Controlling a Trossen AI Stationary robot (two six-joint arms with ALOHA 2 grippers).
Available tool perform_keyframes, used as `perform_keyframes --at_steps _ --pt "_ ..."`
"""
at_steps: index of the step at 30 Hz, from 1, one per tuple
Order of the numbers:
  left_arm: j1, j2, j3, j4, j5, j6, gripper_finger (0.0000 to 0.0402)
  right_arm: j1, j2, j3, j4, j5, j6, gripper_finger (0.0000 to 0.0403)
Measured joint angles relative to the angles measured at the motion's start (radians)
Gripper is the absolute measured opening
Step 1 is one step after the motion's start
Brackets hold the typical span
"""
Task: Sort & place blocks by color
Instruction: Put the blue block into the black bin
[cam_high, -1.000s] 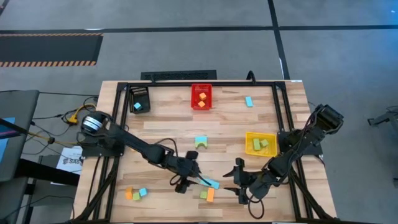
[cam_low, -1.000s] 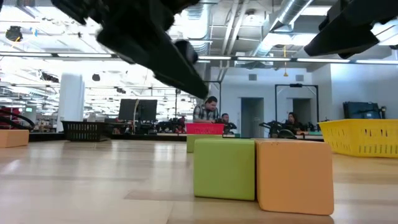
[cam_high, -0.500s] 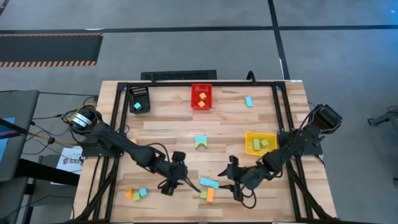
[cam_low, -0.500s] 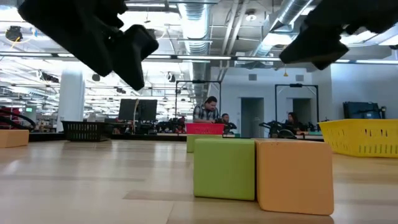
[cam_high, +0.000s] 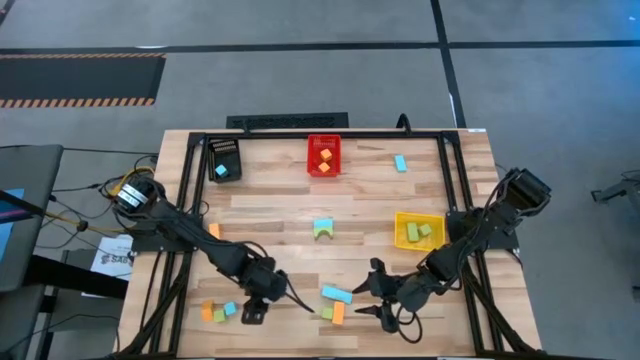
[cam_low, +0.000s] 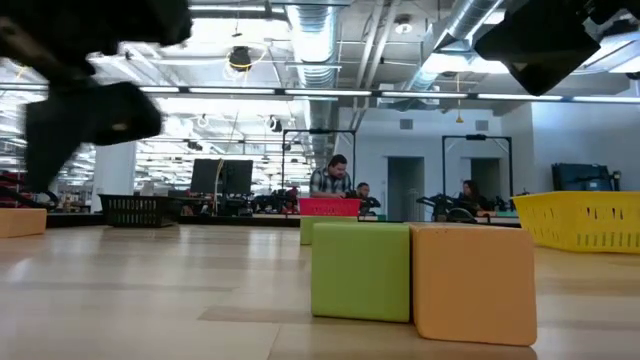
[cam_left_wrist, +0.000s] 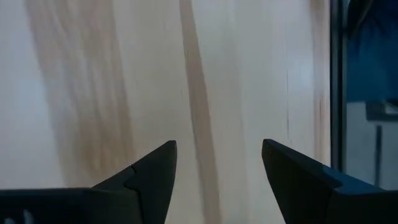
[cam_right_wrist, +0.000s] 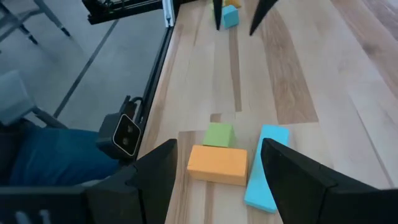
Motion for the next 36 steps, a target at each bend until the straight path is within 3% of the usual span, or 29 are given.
perform_keyframes --at_steps 4,7,11,16,20,23,36 --pt "-0.011 -0.001 -0.001 -0.104 -0.010 -0.033 0.0214 -0.010 0.000 0.000 -0.004 0.000 -0.007 0.0255" --pt "-0.012 -0.001 -0.002 -0.069 -0.084 0.007 0.0204 -0.013 0.000 0.000 -0.006 0.001 -0.007 0.0255" --pt "-0.012 0.017 -0.001 0.269 -0.283 0.262 0.0195 0.005 0.000 0.000 -0.007 0.004 0.008 0.0255" --pt "0.000 0.105 0.000 0.644 -0.390 0.589 0.0193 0.033 0.000 0.000 -0.007 0.004 0.009 0.0255" --pt "0.018 0.211 -0.001 0.858 -0.499 0.664 0.0196 0.043 0.000 0.000 -0.009 0.004 0.026 0.0255" --pt "0.032 0.259 -0.002 0.950 -0.482 0.629 0.0207 0.050 0.000 0.000 -0.009 0.004 0.027 0.0255" --pt "0.094 0.362 -0.001 0.904 -0.410 0.503 0.0294 0.046 0.000 0.000 -0.040 0.004 0.026 0.0255"
